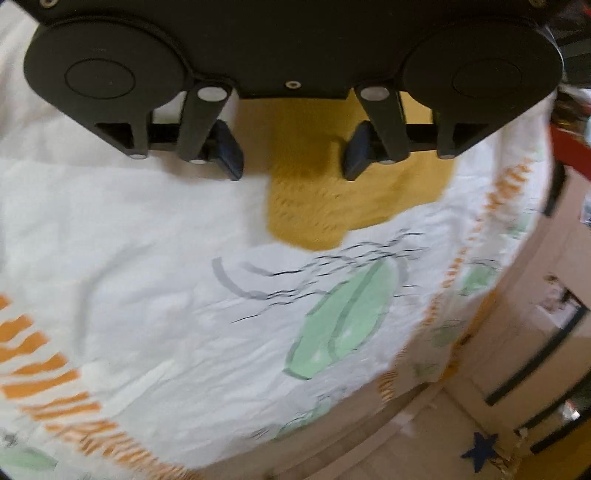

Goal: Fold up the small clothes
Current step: 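Open both grippers and release the folded sweater onto the duvet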

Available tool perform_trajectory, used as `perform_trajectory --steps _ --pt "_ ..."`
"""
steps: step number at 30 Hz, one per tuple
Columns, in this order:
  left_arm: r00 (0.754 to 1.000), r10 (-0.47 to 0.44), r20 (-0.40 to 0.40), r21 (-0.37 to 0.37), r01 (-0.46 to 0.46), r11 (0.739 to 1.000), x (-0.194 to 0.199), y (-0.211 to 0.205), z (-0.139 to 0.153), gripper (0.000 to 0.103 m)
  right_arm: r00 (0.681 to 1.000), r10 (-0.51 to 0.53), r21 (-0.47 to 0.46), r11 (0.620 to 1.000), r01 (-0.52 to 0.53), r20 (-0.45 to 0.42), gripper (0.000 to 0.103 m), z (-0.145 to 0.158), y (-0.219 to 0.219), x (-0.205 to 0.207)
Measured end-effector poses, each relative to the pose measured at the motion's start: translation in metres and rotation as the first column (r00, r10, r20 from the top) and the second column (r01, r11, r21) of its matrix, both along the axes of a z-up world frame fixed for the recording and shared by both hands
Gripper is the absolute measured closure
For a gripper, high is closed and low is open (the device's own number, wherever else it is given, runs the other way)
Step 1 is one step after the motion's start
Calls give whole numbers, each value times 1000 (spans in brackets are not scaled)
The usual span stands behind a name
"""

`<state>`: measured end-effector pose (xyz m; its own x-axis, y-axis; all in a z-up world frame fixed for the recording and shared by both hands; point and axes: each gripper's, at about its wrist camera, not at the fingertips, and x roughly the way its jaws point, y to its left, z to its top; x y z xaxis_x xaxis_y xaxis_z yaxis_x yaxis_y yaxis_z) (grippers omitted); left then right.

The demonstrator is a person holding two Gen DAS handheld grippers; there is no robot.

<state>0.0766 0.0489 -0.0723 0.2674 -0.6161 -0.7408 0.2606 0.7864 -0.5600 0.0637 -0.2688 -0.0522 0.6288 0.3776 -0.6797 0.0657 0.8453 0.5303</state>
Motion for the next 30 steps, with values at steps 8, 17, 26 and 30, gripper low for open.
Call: perform_trajectory --steps 8,17,26,30 --pt "983 -24 183 111 3 994 -28 -1 21 79 996 -15 -174 984 30 86 16 -6 15 1" --pt "903 37 427 159 -116 980 -35 7 66 69 984 -47 -166 983 77 174 0 11 7 -25" --pt "859 25 512 231 -165 959 25 -33 61 67 984 -22 -252 965 68 178 0 24 27 -40" --pt "879 43 476 274 -194 942 53 -41 39 67 988 22 -296 955 26 155 0 20 37 -41"
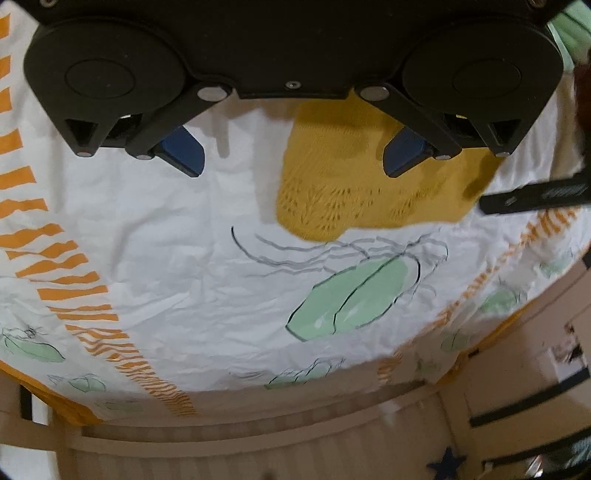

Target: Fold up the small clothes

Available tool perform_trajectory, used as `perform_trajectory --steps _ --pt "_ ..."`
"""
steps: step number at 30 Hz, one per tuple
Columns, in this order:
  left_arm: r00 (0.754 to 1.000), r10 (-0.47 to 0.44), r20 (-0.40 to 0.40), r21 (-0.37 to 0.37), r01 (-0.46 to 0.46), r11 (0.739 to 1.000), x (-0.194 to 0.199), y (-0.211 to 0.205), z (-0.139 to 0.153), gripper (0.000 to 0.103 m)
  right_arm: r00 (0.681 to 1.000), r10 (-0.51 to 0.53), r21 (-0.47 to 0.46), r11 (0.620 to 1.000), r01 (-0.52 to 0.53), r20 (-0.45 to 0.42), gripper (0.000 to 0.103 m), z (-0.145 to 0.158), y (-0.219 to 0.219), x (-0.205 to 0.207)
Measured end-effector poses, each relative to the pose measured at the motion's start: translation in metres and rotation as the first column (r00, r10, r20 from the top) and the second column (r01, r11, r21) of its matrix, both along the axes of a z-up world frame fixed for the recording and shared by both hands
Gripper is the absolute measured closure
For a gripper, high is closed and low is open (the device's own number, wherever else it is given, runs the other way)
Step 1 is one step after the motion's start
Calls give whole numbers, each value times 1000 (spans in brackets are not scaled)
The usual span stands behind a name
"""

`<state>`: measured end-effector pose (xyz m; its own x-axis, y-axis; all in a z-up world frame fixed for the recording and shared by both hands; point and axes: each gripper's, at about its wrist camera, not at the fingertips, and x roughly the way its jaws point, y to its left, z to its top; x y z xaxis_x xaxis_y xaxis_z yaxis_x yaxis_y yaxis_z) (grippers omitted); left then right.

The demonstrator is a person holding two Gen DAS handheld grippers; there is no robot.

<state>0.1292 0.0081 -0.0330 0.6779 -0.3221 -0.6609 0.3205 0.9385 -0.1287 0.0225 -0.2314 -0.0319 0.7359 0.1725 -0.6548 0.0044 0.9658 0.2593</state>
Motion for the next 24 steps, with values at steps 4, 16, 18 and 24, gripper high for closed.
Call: perform_trajectory --steps 4,16,18,24 --pt "993 68 -94 49 -64 997 18 4 -30 62 997 -44 -40 998 41 -65 0 -19 -7 2" --pt "989 82 -120 95 -71 993 -4 10 -6 49 997 -70 24 997 71 -37 0 -10 -14 -11" --pt "989 82 -126 114 -67 991 -8 7 -1 39 997 -73 41 996 74 -28 0 -4 -15 -17" --pt "992 96 -85 130 -84 988 -35 2 18 39 997 -75 70 995 75 -2 0 18 -14 -34"
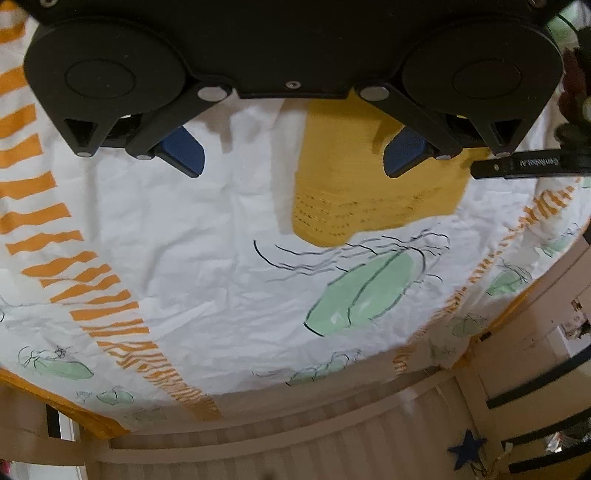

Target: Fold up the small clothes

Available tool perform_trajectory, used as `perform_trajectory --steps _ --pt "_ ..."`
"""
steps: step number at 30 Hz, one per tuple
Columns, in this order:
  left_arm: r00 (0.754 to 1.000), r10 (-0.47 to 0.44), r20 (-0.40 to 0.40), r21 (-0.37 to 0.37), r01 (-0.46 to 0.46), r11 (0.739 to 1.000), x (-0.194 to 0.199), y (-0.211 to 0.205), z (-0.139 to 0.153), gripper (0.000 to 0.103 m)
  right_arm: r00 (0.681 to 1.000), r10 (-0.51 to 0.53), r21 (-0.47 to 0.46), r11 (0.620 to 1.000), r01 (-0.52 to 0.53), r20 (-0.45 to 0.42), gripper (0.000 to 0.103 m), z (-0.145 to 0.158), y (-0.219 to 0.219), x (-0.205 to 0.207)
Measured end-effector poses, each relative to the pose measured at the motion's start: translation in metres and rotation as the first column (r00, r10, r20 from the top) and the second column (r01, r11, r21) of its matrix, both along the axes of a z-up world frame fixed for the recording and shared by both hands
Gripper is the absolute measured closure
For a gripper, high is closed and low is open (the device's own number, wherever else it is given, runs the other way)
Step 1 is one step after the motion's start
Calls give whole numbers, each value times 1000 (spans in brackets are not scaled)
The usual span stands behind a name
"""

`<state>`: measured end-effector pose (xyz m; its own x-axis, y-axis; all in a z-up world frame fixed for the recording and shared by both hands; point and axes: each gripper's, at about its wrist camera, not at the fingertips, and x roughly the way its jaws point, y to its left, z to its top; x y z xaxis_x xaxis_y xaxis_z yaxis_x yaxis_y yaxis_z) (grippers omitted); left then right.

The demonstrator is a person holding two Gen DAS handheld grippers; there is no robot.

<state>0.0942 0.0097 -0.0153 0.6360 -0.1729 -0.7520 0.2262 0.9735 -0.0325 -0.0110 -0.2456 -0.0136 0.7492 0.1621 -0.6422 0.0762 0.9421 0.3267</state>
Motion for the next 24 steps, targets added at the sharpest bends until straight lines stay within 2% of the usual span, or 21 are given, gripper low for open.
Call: perform_trajectory --steps 6,13,17,24 --pt "1000 25 -1 10 -25 1000 -25 0 13 39 1000 2 -2 1000 -2 22 0 23 6 -19" --pt "999 40 12 43 -40 998 -58 2 25 39 999 38 -63 997 -36 18 0 42 23 -45" --pt "999 45 16 68 -46 997 -75 2 29 39 999 34 -57 998 -34 10 0 47 30 -62" --pt "999 47 -4 125 -46 991 -97 1 24 39 1000 6 -103 995 -8 -18 1 48 40 -85"
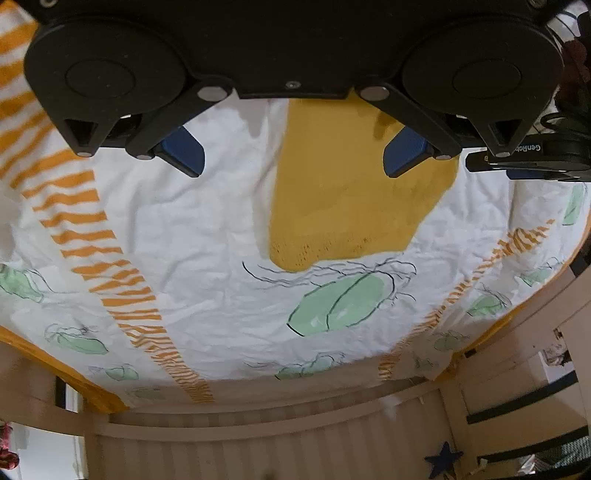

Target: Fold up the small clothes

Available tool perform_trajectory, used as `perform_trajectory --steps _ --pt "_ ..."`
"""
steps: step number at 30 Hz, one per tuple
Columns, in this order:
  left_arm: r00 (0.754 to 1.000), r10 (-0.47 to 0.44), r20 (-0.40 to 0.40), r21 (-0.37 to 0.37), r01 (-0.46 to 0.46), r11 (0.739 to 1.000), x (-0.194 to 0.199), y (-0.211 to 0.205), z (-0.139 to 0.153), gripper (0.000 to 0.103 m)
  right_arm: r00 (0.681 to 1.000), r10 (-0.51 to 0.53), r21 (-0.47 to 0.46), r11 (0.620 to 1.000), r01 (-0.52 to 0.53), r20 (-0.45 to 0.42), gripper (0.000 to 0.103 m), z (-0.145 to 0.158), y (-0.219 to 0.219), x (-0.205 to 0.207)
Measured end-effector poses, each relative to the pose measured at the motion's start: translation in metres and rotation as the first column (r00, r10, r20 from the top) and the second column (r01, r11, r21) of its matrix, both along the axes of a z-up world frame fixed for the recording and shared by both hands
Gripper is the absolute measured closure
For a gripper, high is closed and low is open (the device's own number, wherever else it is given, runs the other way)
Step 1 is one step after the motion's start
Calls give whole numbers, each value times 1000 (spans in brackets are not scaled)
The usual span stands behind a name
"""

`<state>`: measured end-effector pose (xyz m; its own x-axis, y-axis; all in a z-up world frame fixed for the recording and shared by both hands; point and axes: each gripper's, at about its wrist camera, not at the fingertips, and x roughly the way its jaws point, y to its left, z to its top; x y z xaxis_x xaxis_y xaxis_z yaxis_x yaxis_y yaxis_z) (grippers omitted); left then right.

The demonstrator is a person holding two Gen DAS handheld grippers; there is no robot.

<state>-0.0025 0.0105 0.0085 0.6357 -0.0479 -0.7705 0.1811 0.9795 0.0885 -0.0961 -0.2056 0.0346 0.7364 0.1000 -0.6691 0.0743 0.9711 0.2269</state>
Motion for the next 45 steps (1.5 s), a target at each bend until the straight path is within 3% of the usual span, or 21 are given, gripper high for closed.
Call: perform_trajectory --steps 5,11,16,45 --pt "999 1 -49 -18 -2 1000 -10 3 -9 40 997 -30 -25 999 28 -66 1 -7 4 -5" --pt "995 24 -100 -55 -29 998 -17 9 -15 40 994 4 50 999 1 -106 1 -17 4 -13" --pt "992 20 -126 -64 -28 998 -23 10 -19 40 992 12 39 999 -7 -123 1 -21 10 -17" --pt "996 -15 -87 -69 9 998 -49 4 -10 40 994 -5 78 997 14 -109 1 -18 12 -32"
